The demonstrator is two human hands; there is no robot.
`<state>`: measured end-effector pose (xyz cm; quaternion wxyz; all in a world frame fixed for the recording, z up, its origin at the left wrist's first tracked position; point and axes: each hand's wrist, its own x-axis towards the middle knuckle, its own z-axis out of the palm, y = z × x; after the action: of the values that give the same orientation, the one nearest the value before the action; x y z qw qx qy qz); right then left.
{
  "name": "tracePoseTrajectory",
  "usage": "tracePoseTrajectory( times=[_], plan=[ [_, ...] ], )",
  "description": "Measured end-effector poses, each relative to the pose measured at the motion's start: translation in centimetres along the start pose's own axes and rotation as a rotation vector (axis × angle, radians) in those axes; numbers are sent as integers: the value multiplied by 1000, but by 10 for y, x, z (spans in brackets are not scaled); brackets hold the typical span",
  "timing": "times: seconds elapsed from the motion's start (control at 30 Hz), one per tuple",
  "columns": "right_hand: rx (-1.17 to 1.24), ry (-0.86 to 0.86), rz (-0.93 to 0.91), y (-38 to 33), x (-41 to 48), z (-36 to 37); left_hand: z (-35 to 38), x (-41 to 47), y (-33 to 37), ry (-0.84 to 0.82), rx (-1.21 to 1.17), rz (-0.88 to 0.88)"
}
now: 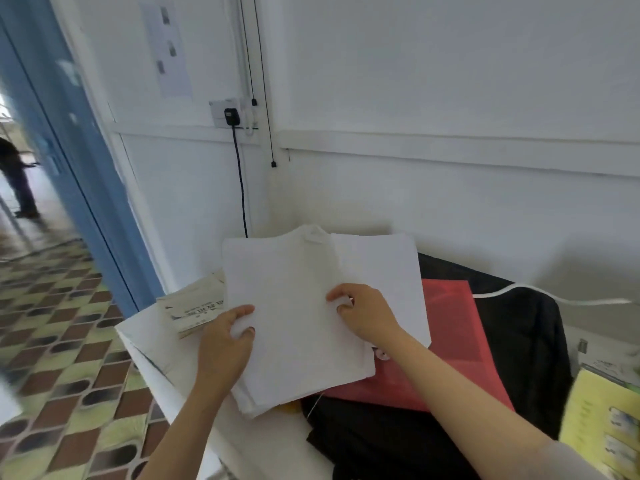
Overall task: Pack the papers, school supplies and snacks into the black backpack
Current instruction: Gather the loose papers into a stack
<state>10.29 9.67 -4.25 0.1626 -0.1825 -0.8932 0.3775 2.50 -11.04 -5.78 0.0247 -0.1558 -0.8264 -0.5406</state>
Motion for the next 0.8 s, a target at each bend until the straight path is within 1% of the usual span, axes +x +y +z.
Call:
tracePoseTrajectory(
  times=[0.13, 0.27, 0.33, 0.4, 0.5, 0.57, 0.67, 0.73, 0.8],
  plan=[
    [-141, -67, 13, -4, 7, 17, -8, 4, -19, -21, 127, -26],
    [-231, -60, 8, -6, 8, 24, -9, 7, -31, -50, 207, -70],
    [-191, -47, 28, -5, 9, 27, -9, 8, -36, -51, 227, -81],
    [-109, -31, 48, -6, 12, 30, -9, 10, -39, -55, 259, -130],
    [27, -25, 105, -11, 15, 30, -10, 11, -38, -105, 158, -232],
    [106, -38, 136, -13, 16, 27, -9, 13, -37, -65, 142, -204],
    [200, -90, 164, -14, 15, 25, -6, 14, -35, 56, 254, -78],
    [235, -93, 148, -13, 12, 22, -3, 16, -31, 92, 218, 4],
    [258, -40, 117, -12, 12, 15, 0, 19, -21, 91, 121, 61]
  ],
)
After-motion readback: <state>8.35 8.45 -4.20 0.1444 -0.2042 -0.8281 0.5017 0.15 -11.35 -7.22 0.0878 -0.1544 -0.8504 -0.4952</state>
